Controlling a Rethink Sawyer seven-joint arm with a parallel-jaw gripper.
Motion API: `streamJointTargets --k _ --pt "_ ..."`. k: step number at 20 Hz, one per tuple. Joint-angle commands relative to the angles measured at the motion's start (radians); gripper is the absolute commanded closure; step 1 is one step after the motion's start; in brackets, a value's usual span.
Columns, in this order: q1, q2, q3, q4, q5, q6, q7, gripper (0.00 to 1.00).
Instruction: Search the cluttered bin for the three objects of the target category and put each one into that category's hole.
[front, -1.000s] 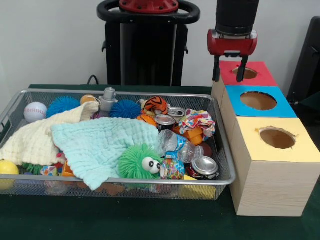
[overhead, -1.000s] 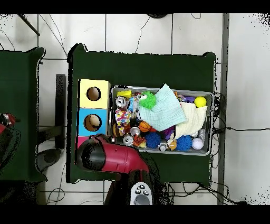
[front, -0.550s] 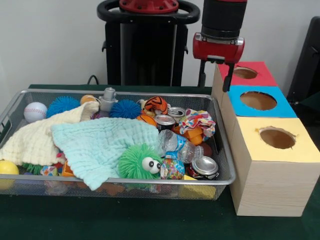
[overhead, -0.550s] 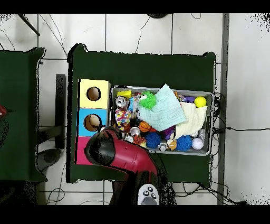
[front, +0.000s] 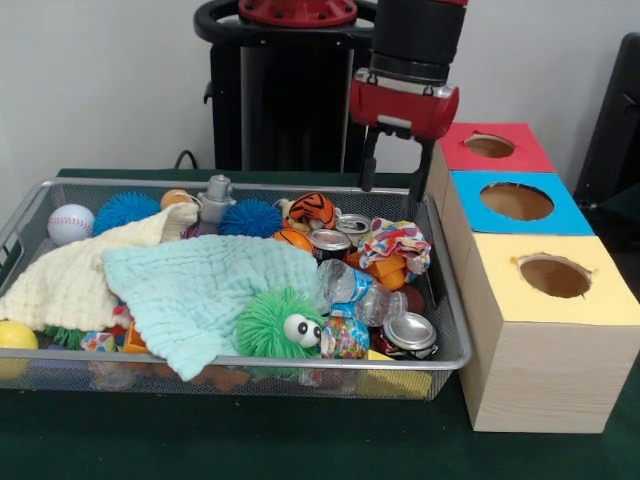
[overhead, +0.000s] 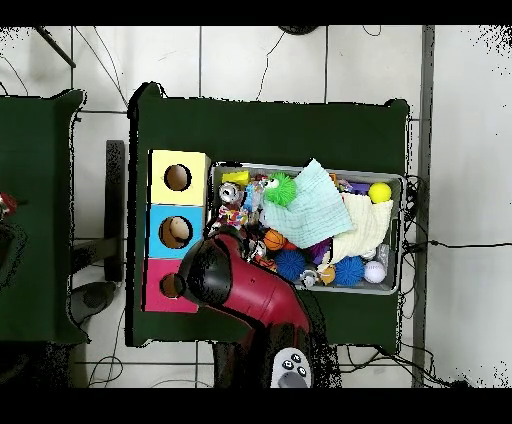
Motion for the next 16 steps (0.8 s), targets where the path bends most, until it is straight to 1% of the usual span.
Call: streamJointTargets --k 1,3,5,7,9,10,11,12,16 --pt "-0.042 0.127 0.063 -0.040 0.074 -0.192 0.317 0.00" --pt "-0.054 0.154 0.084 -0.040 0.080 -0.229 0.334 0.00" --pt "-0.047 0.180 0.078 -0.046 0.097 -0.263 0.346 0.00" --pt "-0.052 0.210 0.088 -0.050 0.108 -0.295 0.360 0.00" --pt "-0.062 0.228 0.106 -0.047 0.104 -0.330 0.376 0.00" --pt "-0.064 0.229 0.111 -0.042 0.104 -0.336 0.382 0.00" --pt "-0.085 0.233 0.135 -0.039 0.088 -0.343 0.387 0.00" --pt "-0.083 0.230 0.135 -0.033 0.098 -0.328 0.388 0.00" --pt "-0.085 0.249 0.138 -0.035 0.094 -0.359 0.406 0.00"
